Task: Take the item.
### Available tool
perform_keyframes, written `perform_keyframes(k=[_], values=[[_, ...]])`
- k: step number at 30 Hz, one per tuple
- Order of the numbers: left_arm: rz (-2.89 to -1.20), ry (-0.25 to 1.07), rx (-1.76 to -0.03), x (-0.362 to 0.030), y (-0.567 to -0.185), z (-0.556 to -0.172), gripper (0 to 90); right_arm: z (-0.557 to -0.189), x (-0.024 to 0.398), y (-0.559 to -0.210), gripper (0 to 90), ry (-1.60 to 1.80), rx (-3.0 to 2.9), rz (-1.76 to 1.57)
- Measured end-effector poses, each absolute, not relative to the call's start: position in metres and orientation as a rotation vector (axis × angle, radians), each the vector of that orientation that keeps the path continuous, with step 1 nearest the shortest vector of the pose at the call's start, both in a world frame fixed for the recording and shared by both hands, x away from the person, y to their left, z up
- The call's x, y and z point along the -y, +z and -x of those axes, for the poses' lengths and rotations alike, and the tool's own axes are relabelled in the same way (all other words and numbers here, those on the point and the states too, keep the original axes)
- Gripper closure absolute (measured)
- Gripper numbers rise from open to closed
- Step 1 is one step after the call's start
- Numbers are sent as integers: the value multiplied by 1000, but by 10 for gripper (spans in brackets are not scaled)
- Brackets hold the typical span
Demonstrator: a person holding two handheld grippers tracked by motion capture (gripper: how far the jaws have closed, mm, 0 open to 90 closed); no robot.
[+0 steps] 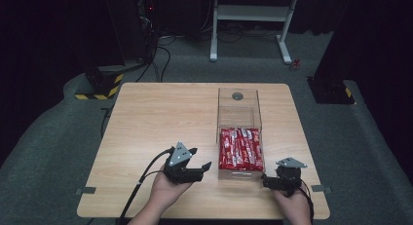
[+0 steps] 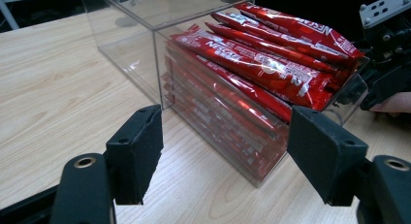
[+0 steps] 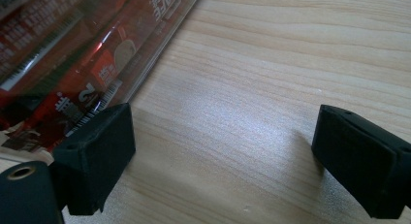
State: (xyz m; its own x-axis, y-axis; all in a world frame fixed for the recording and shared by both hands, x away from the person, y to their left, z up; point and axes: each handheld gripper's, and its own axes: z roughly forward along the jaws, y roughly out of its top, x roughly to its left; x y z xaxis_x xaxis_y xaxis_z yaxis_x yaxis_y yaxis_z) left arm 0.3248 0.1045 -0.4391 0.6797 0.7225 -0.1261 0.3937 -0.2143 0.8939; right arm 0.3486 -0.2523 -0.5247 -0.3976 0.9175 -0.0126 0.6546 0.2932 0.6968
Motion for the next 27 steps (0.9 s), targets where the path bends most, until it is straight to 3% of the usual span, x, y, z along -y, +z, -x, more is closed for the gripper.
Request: perform_keyframes(k=[5,27], values=[[-1916,410,-825,-102,-436,-329,309,-349,252,-525,81,865,-2156,-1408],[-1936,397,-761,-62,-430,-335,316,-349,252,-525,81,864,-2163,-1402]])
